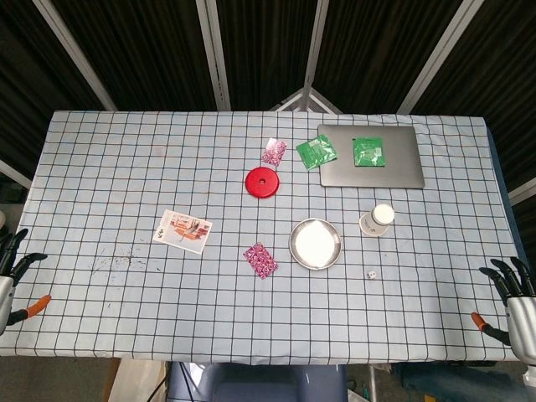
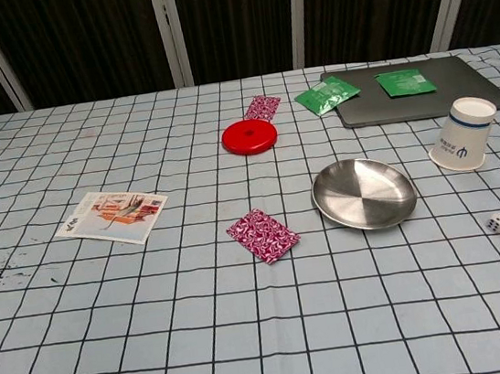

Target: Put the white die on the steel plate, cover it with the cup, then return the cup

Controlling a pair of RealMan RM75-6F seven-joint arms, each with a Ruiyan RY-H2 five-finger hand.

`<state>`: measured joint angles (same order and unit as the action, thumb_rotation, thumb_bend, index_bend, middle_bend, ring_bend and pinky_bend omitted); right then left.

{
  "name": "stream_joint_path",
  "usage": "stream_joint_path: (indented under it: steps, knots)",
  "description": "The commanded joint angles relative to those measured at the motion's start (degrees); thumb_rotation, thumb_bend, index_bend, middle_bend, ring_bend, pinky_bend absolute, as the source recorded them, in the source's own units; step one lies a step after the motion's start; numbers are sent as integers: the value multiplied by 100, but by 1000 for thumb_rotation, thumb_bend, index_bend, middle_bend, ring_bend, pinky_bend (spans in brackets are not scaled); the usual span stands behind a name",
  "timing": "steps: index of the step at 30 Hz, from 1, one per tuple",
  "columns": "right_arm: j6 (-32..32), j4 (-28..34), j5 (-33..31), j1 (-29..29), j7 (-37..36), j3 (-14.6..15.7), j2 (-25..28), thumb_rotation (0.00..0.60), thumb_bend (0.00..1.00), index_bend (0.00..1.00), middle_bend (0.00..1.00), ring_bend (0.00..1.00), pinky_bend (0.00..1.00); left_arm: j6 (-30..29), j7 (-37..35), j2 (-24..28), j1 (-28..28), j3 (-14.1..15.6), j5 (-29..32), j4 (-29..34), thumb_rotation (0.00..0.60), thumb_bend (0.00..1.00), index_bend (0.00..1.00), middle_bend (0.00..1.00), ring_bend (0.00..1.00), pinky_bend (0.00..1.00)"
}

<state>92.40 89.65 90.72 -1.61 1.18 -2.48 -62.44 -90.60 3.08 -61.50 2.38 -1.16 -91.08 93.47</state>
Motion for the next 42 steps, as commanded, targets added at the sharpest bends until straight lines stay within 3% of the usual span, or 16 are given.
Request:
stream_joint_path:
  steps: [1,17,28,35,42]
  knots:
    - [-8,3,6,2,6,10,-2,600,25,285,203,107,0,-9,-2,4,-6,8,-13,1,600,236,287,0,0,128]
    - [-66,6,-23,-2,-37,43,18,600,26,285,203,107,0,-27,45,-5,-22,20,-36,24,600,236,287,0,0,128]
    - [-527,107,-2,233,174,108,-295,600,25,291,203,109,0,-42,110,-12,-35,62,-111,69,600,236,287,0,0,128]
    - [-1077,-270,191,671,395,100,-527,600,26,292,203,120,0,53,110,-25,12,22,-24,51,600,236,287,0,0,128]
    - [-1693,-1021,407,1224,302,73,-837,600,64,307,203,122,0,142,287,-93,59,28,-24,65,600,236,287,0,0,128]
